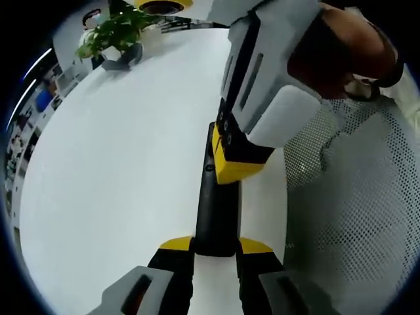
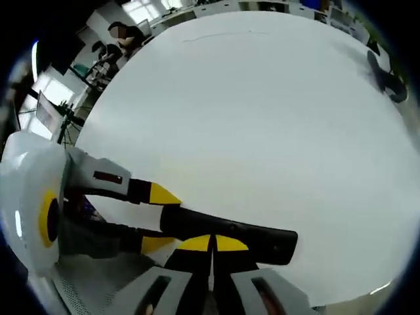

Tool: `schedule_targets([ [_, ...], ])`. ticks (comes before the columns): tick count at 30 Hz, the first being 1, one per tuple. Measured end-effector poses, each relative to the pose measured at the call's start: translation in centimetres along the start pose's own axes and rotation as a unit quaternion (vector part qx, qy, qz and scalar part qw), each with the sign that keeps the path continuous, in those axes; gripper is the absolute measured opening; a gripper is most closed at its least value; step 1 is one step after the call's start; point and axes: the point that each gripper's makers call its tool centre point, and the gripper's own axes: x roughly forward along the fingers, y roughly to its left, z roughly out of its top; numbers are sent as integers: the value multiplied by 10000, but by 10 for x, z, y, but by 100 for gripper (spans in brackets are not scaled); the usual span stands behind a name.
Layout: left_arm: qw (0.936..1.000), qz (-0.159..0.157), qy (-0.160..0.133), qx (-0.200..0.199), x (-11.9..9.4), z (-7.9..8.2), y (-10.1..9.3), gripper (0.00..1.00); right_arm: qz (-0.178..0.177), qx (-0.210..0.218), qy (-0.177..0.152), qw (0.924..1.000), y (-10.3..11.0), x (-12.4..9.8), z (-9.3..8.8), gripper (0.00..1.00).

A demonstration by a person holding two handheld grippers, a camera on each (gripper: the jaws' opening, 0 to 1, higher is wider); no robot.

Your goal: Press the specified remote control buttons in sequence, fully releasing each button before pressing the next.

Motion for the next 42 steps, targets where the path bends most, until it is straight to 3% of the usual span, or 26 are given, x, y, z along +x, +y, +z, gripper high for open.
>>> schedule_targets([
  [13,9999,-65,-124,-89,-1,1,1,23,-25,-167,4,9999,3,4,2,0],
  [38,9999,-6,-141,-48,0,1,0,23,333,437,-222,9982,-2,4,3,0],
  [42,9998,-23,-160,-84,0,1,1,23,217,292,-143,9992,-1,3,3,0],
])
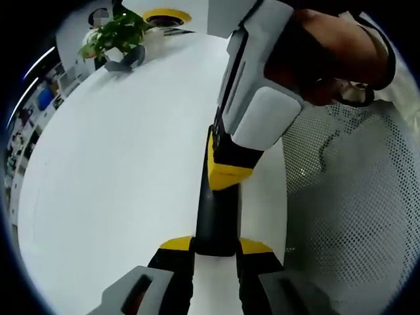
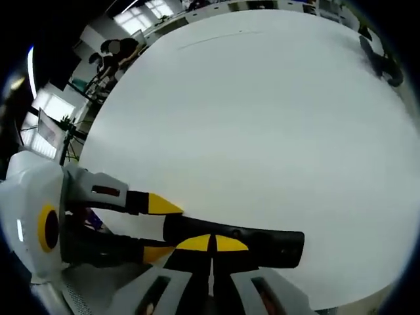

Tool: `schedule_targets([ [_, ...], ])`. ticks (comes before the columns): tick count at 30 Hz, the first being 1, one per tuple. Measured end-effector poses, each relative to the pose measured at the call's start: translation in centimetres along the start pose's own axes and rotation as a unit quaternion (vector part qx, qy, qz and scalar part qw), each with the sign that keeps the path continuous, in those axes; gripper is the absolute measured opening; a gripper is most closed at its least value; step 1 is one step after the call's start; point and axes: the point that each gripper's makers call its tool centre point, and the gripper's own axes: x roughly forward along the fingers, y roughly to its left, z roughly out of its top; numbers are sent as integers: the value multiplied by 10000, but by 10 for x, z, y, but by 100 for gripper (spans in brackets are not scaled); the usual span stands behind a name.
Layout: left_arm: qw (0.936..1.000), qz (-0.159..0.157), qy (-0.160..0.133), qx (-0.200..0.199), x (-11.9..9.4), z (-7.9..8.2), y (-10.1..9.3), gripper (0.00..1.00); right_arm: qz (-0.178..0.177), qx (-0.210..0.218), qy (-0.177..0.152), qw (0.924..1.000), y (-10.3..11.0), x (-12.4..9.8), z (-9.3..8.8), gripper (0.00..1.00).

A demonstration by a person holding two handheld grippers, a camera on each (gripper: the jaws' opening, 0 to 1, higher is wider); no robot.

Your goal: Press the specified remote control buttons in sequence, fully releasing each button before pressing the next.

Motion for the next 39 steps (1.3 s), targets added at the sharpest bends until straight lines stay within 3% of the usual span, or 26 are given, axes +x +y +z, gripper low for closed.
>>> schedule_targets([
  [17,10000,23,12,8,0,0,-1,23,-15,206,-82,9998,-4,-2,-2,0],
  [27,10000,37,52,-54,0,1,-1,23,-284,-21,-342,9990,-3,-2,-1,0],
  [39,10000,49,57,8,0,1,-1,23,-25,-356,-199,9992,10,-3,-3,0],
])
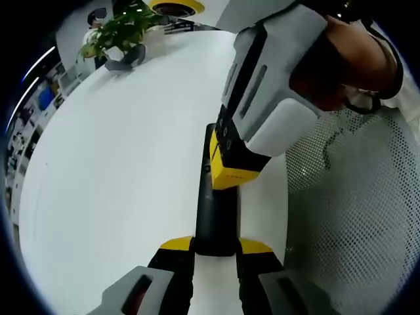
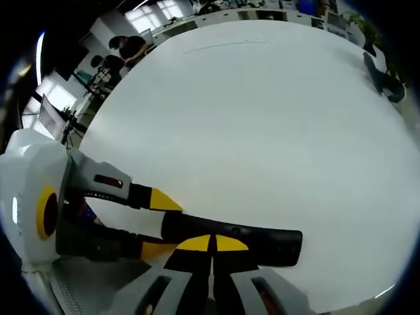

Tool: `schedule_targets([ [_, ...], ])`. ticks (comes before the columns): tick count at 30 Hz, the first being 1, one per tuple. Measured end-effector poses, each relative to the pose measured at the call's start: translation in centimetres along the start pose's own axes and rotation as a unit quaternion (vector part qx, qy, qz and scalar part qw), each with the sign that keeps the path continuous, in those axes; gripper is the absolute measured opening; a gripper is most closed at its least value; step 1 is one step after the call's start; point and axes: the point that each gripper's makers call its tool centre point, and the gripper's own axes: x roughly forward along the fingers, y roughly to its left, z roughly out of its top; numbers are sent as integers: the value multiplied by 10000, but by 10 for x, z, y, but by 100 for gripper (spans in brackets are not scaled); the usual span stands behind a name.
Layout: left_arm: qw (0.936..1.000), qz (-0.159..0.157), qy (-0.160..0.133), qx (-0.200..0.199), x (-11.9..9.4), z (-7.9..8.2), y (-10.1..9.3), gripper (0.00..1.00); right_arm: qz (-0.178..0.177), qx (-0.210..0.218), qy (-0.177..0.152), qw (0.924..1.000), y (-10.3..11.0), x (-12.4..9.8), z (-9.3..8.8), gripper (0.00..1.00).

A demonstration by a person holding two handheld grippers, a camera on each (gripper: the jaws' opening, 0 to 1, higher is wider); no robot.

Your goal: Press the specified remote control buttons in sequence, fully releasing each button before pressing the next.

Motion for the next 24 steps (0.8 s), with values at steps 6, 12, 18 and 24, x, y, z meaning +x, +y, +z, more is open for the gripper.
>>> schedule_targets([
  [6,10000,-15,-35,-27,0,0,0,23,-67,-101,92,9999,-2,1,-1,0],
  [12,10000,-13,-71,-27,0,0,1,23,-68,141,-23,9999,-3,0,-2,0],
  [18,10000,-22,-74,23,0,1,0,23,-239,215,-81,9995,-4,2,0,0],
  [24,9999,19,-104,13,1,1,1,23,-244,21,-146,9996,-4,2,1,0],
])
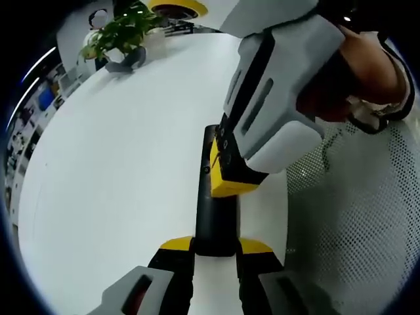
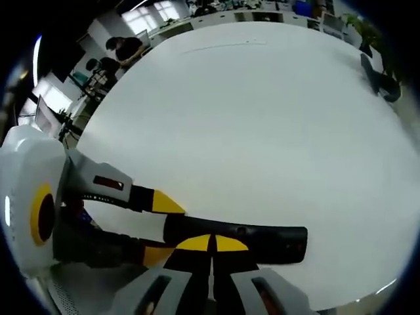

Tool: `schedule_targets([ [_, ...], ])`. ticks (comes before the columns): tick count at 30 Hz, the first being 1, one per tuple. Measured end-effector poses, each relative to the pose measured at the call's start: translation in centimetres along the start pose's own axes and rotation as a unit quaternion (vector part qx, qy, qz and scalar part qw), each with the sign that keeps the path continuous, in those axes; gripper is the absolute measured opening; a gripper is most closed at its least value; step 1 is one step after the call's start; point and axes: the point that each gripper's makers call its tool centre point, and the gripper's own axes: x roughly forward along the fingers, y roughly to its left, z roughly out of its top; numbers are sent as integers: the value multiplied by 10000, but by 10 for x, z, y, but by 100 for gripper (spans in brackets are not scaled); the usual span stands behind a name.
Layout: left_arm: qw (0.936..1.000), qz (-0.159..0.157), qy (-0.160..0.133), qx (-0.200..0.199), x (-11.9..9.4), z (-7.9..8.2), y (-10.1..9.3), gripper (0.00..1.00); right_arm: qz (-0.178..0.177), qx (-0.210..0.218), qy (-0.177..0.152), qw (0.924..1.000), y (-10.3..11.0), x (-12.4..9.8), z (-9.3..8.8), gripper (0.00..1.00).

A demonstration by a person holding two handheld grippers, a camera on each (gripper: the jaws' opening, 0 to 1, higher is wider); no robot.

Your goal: Press the specified remote control buttons in sequence, fully releasing each button before pressing the next.

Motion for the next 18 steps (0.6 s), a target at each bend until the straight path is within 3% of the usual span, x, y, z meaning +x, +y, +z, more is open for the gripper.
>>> schedule_targets([
  [2,10000,14,-59,-10,-1,0,0,23,57,-259,-78,9996,0,-1,0,0],
  [7,9997,21,-246,6,-1,-1,0,23,99,-218,-374,9990,0,-3,1,0],
  [11,9995,24,-313,1,-1,0,1,23,-2,-347,-1298,9909,1,-27,25,0],
  [13,9995,8,-302,53,-1,0,0,23,-36,-402,-1594,9864,0,-40,34,0],
  [18,9992,-73,-376,114,-1,0,5,22,74,-264,-2508,9677,2,-82,60,5],
])
